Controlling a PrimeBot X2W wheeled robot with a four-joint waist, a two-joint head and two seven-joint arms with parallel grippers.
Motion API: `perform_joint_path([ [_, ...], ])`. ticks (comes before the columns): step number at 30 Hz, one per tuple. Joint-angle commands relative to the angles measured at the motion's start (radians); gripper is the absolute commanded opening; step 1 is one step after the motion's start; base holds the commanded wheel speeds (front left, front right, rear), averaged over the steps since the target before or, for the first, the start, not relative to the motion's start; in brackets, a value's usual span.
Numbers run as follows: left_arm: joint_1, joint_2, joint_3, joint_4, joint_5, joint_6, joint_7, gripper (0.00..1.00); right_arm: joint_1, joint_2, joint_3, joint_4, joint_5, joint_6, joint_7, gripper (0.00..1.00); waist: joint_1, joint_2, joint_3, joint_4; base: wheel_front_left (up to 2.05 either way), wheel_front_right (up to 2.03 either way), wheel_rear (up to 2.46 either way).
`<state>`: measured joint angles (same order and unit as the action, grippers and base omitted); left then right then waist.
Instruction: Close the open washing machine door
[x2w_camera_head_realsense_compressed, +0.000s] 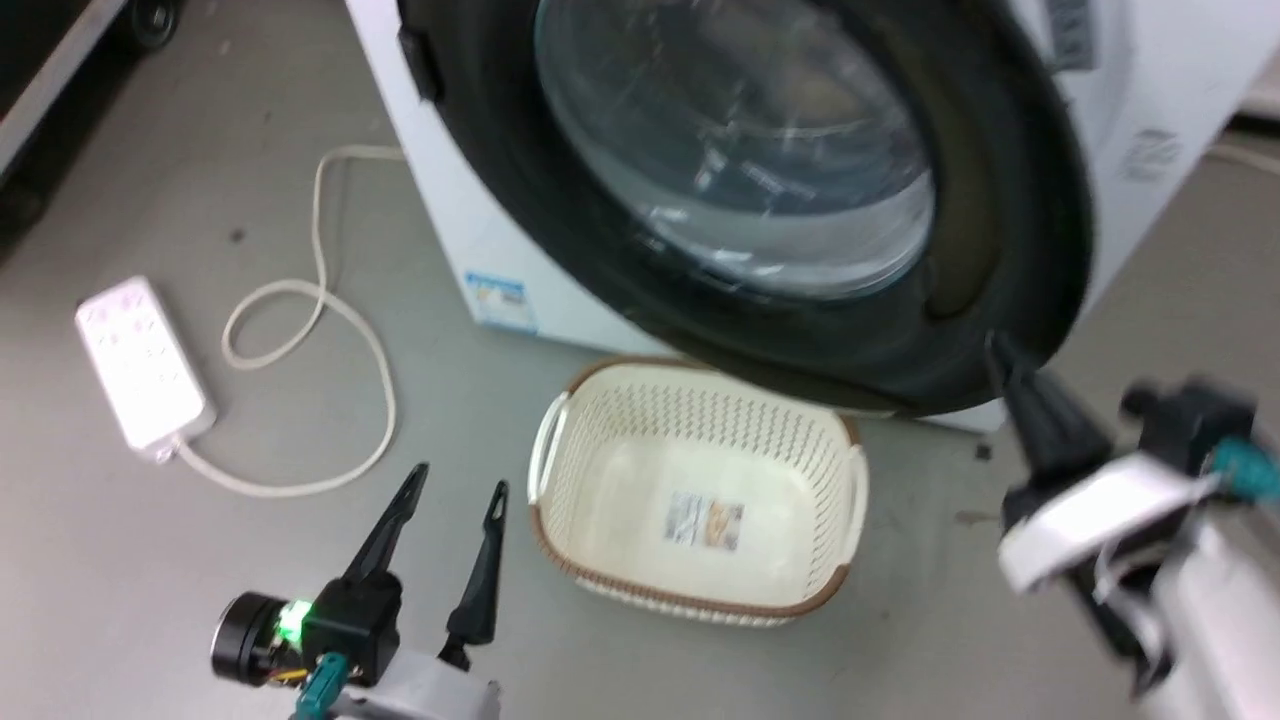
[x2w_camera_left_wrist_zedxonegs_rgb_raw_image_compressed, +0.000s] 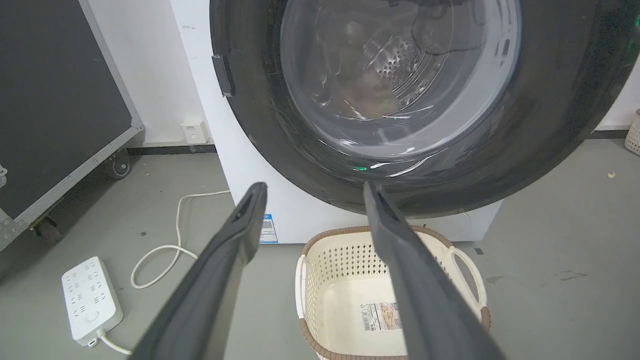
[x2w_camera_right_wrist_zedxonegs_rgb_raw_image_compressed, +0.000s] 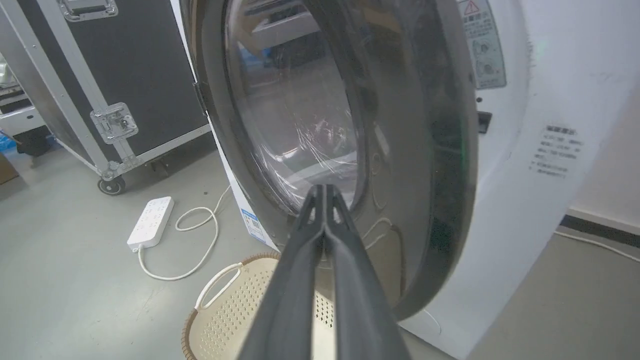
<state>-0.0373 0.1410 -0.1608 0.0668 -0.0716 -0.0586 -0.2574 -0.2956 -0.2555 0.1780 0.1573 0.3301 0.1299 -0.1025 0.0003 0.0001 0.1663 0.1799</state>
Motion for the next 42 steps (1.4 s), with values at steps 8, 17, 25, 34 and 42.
perform_joint_path([
  [8,-0.075,-0.032,-0.002,-0.005,0.013,-0.022,-0.004,1.0,-0.276,-0.173,0.069,0.156,0.098,0.001,0.077,0.0,-0.0003,-0.0001,0.12,0.083,0.0,0.0,0.0],
  [17,-0.1,-0.051,0.001,0.001,0.023,-0.032,-0.004,1.0,-0.503,-0.208,-0.048,0.426,0.14,0.001,0.09,0.0,-0.0003,-0.0001,0.148,0.1,0.0,0.0,0.0],
  [25,-0.105,-0.055,0.009,0.009,0.029,-0.038,-0.004,1.0,-0.589,-0.177,-0.095,0.563,0.109,0.001,0.053,0.0,-0.0003,-0.0001,0.135,0.092,0.0,0.0,0.0],
  [34,-0.058,-0.044,0.038,0.025,0.03,-0.041,-0.004,1.0,-0.459,-0.099,-0.011,0.565,0.147,0.001,-0.047,1.0,-0.0003,-0.0001,0.008,0.004,0.0,0.0,0.0],
  [42,-0.011,-0.04,0.048,0.041,0.027,-0.043,-0.004,1.0,-0.242,-0.055,0.018,0.441,0.119,0.001,-0.128,1.0,-0.0003,-0.0001,-0.098,-0.083,0.0,0.0,0.0],
])
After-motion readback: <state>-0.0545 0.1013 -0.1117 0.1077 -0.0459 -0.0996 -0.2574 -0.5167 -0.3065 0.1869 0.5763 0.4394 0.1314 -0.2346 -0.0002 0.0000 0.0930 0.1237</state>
